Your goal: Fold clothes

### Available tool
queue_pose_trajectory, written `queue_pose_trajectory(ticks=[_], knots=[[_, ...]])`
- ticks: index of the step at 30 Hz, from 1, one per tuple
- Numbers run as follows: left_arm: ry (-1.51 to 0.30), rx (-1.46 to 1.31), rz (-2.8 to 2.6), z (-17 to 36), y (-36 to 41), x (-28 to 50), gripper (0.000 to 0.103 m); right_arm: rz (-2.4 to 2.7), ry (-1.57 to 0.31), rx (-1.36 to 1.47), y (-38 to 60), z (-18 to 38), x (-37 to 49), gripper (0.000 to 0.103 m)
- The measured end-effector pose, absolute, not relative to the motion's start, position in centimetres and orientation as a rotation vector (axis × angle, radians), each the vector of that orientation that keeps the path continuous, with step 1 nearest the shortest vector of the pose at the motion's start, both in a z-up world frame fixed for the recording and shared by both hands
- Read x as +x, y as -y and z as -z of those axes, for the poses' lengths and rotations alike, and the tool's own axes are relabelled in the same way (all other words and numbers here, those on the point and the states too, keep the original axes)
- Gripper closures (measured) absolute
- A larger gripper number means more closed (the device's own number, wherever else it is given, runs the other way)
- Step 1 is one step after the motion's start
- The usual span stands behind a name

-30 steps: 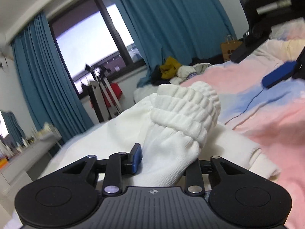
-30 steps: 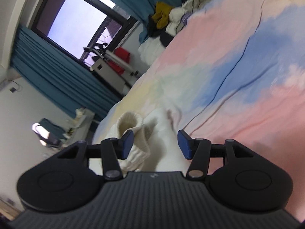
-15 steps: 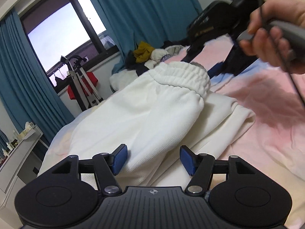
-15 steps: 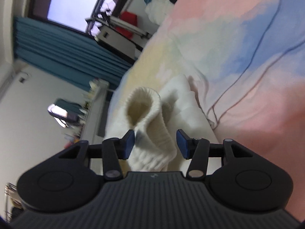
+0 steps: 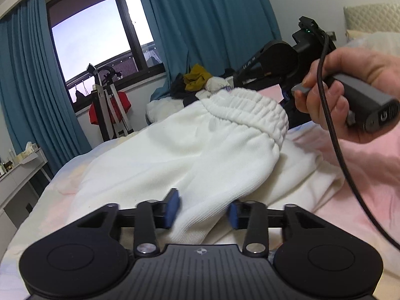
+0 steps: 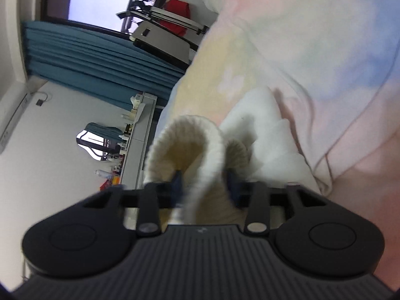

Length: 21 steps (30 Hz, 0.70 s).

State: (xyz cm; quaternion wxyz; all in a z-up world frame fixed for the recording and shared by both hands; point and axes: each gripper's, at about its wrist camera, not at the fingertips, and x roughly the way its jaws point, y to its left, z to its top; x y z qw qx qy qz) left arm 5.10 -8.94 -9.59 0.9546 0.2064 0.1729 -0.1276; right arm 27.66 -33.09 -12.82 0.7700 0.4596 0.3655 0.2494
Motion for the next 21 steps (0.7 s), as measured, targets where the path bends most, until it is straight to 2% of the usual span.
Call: queue_pose_trajectory(ticks=[4, 7, 13, 19, 21], knots=[[-0.305, 0.451, 0.264, 9.4, 9.1, 4.2, 0.086, -0.558, -0.673, 0.937, 32.8, 9.9, 26.6, 0.083], [-0.268, 0.441, 0.262, 8.0, 9.4, 3.3, 0.092, -0.596, -0.577, 0.929, 33.3, 7.0, 25.5, 0.084], [-0.241, 0.418, 0.375, 5.2, 12.2, 3.8, 0.092, -0.492, -0.481, 0.885, 38.1, 5.1, 24.1, 0.084], [-0.409, 0.469, 0.474, 8.9, 14.4, 5.8, 0.087, -0.254, -0.724, 0.655, 39.1, 9.2, 25.5, 0.083], [-0.414, 0.467, 0.488, 9.3, 14.1, 5.7, 0.085, -0.238, -0.755, 0.674, 39.4, 10.3, 25.8, 0.083]])
